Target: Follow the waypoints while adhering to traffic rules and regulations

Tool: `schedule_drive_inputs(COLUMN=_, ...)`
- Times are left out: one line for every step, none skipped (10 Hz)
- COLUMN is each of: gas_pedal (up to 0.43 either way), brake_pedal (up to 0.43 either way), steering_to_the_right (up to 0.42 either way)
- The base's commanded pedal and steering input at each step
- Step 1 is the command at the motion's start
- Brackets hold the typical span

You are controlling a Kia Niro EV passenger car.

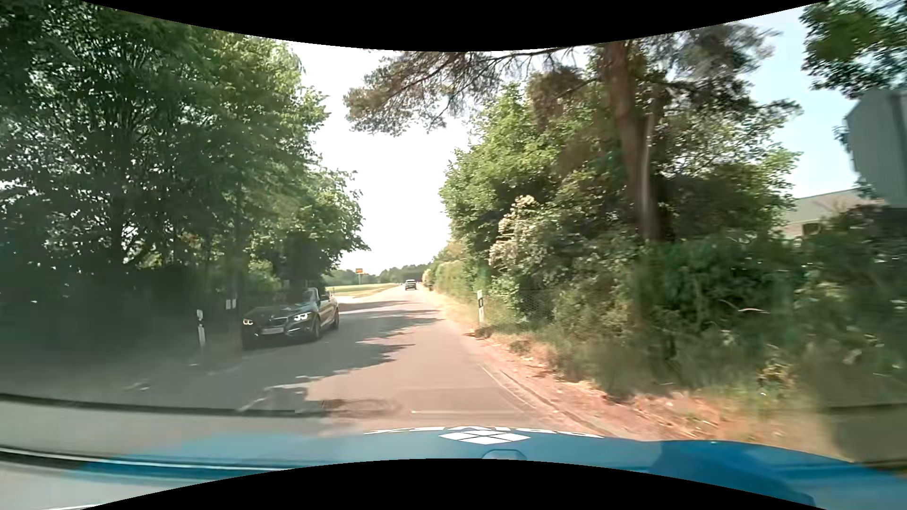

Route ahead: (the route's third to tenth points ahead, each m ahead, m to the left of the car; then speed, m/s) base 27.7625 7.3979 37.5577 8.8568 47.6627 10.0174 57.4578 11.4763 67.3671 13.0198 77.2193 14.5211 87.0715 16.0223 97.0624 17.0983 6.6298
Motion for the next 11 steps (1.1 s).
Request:
schedule_drive_inputs(gas_pedal=0.209, brake_pedal=0.0, steering_to_the_right=-0.205)
schedule_drive_inputs(gas_pedal=0.209, brake_pedal=0.0, steering_to_the_right=-0.173)
schedule_drive_inputs(gas_pedal=0.228, brake_pedal=0.0, steering_to_the_right=-0.122)
schedule_drive_inputs(gas_pedal=0.248, brake_pedal=0.0, steering_to_the_right=-0.07)
schedule_drive_inputs(gas_pedal=0.268, brake_pedal=0.0, steering_to_the_right=-0.038)
schedule_drive_inputs(gas_pedal=0.287, brake_pedal=0.0, steering_to_the_right=-0.017)
schedule_drive_inputs(gas_pedal=0.311, brake_pedal=0.0, steering_to_the_right=-0.01)
schedule_drive_inputs(gas_pedal=0.319, brake_pedal=0.0, steering_to_the_right=-0.006)
schedule_drive_inputs(gas_pedal=0.319, brake_pedal=0.0, steering_to_the_right=-0.006)
schedule_drive_inputs(gas_pedal=0.319, brake_pedal=0.0, steering_to_the_right=-0.007)
schedule_drive_inputs(gas_pedal=0.319, brake_pedal=0.0, steering_to_the_right=-0.005)
